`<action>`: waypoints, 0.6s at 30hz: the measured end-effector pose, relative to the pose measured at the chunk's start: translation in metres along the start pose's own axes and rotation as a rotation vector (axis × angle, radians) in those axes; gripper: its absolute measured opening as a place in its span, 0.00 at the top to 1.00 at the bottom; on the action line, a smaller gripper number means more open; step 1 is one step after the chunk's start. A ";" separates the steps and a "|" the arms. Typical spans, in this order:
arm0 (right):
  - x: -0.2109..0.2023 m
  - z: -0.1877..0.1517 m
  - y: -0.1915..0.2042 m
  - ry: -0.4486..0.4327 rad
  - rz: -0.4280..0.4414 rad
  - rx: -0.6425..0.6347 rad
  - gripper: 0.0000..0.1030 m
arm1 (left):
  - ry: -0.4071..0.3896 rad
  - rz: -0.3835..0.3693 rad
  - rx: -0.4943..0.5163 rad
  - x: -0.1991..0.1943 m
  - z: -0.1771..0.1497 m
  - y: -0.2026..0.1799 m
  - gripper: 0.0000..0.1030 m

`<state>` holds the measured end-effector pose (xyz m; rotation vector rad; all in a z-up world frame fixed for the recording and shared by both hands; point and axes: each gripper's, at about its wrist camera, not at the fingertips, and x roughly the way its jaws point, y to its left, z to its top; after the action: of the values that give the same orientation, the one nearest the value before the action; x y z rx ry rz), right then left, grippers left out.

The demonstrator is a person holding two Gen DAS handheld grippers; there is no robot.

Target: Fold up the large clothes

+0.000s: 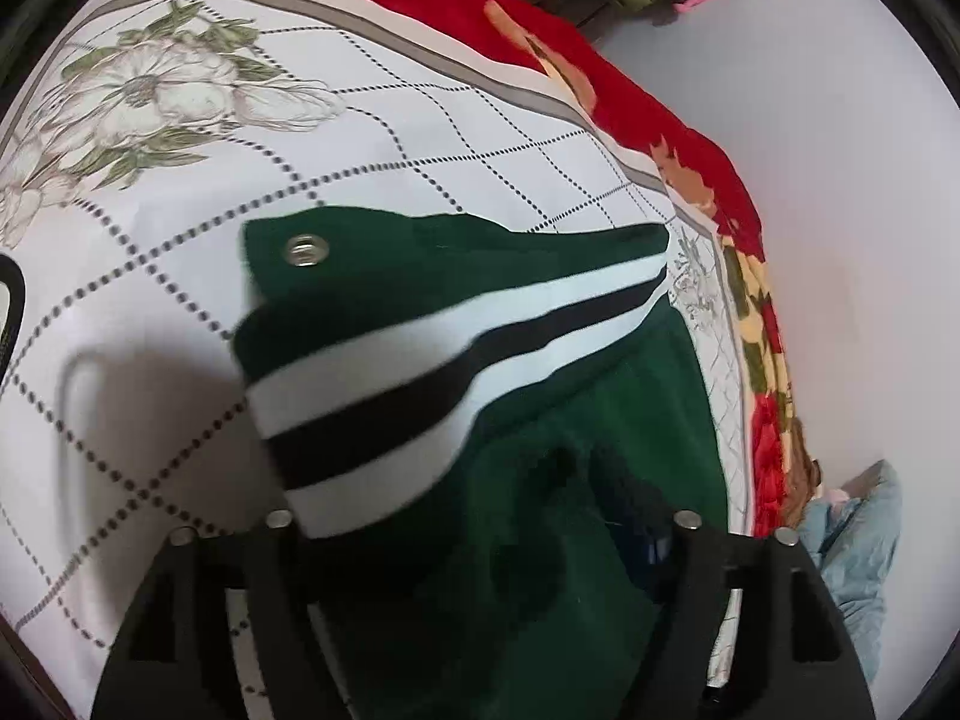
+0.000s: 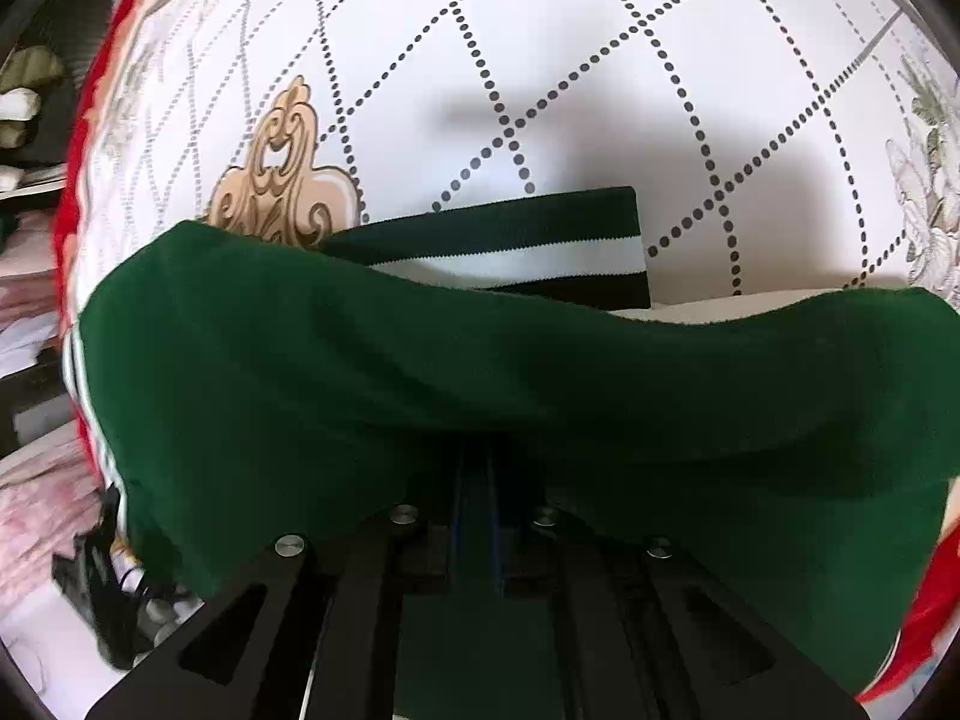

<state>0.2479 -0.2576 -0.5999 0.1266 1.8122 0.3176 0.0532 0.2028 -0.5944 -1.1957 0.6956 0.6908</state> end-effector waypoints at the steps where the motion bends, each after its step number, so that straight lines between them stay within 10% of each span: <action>1: -0.002 0.000 -0.006 -0.018 0.022 0.011 0.94 | -0.003 0.013 0.006 0.004 0.000 -0.002 0.31; 4: -0.005 0.001 -0.020 -0.009 0.094 0.056 0.94 | -0.038 0.061 0.041 0.007 -0.001 -0.012 0.39; 5: -0.007 0.001 -0.025 -0.008 0.110 0.063 0.93 | -0.057 0.113 0.060 0.006 0.000 -0.016 0.74; 6: -0.011 0.001 -0.028 -0.010 0.127 0.068 0.91 | -0.067 0.113 0.075 0.004 0.002 -0.015 0.80; 18: -0.045 -0.064 -0.021 -0.052 0.065 -0.017 0.89 | -0.272 0.125 0.256 -0.080 0.051 -0.065 0.84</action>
<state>0.2000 -0.2983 -0.5493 0.1799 1.7561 0.3725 0.0614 0.2289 -0.4829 -0.8107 0.6121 0.8240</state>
